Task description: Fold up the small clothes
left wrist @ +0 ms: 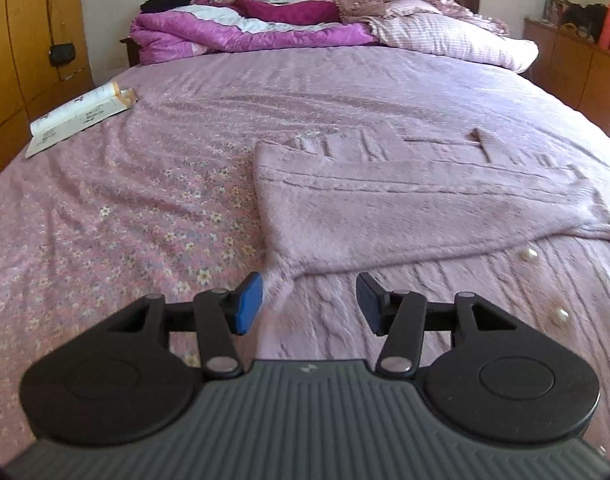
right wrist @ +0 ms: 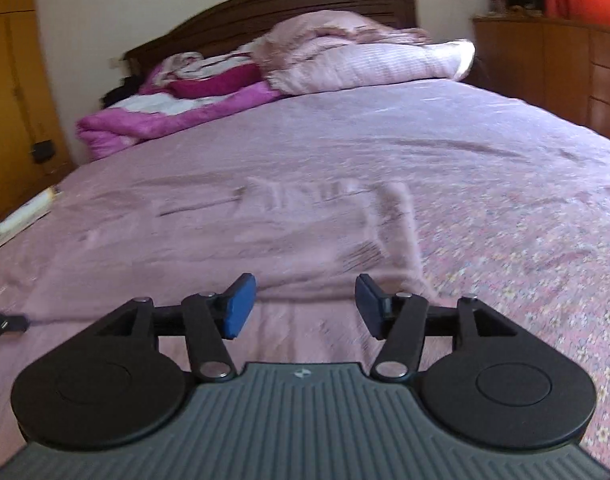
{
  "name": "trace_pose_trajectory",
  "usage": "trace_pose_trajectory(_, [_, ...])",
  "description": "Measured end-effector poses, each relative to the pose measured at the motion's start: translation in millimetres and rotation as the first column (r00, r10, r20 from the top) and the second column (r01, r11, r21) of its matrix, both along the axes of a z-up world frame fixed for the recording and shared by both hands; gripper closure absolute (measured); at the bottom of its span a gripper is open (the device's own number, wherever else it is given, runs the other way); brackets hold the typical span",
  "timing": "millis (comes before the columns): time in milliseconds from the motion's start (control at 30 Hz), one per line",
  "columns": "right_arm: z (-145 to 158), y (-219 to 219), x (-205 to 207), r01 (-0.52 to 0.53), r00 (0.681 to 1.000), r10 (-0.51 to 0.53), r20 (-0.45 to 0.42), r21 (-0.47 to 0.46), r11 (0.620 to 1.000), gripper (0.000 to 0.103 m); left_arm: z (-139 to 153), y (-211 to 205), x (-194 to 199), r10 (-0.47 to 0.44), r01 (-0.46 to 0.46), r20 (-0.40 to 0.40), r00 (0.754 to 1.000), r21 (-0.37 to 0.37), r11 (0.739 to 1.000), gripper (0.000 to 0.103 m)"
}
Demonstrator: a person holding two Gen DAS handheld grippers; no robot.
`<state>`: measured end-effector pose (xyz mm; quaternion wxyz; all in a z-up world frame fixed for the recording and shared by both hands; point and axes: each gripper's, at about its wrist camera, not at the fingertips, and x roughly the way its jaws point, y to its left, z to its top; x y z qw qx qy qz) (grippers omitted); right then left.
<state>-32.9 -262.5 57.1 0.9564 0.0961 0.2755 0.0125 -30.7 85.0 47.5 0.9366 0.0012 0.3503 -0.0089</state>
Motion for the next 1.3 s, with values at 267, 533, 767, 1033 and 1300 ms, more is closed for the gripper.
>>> trace_pose_trajectory(267, [2.7,13.4,-58.2,-0.118,0.993,0.118,-0.005,-0.001,0.993,0.031,2.9,-19.9,-34.7,-0.048,0.048,-0.033,0.998,0.01,0.999,0.03])
trace_pose_trajectory(533, [-0.1,21.2,-106.0,-0.197,0.98,0.197,0.001,-0.053,0.979,0.021,1.9,-44.2,-71.6,-0.144,0.146,-0.048,0.988,0.036,0.989,0.024])
trace_pose_trajectory(767, [-6.9,30.0,-132.9,-0.285,0.958,0.285,-0.022,-0.138,0.948,0.018,-4.8,-69.6,-106.6,-0.251,0.258,-0.074,0.965,0.108,0.96,0.014])
trace_pose_trajectory(1033, [-11.1,37.2,-160.6,-0.373,0.927,0.37,-0.056,-0.237,0.897,0.016,-22.6,-98.4,-138.8,-0.399,0.422,-0.149,0.905,0.19,0.886,0.014])
trace_pose_trajectory(1300, [-17.7,42.7,-170.3,-0.433,0.901,0.424,-0.091,-0.252,0.866,0.011,-42.0,-128.6,-159.0,-0.526,0.566,-0.21,0.824,0.27,0.779,0.014])
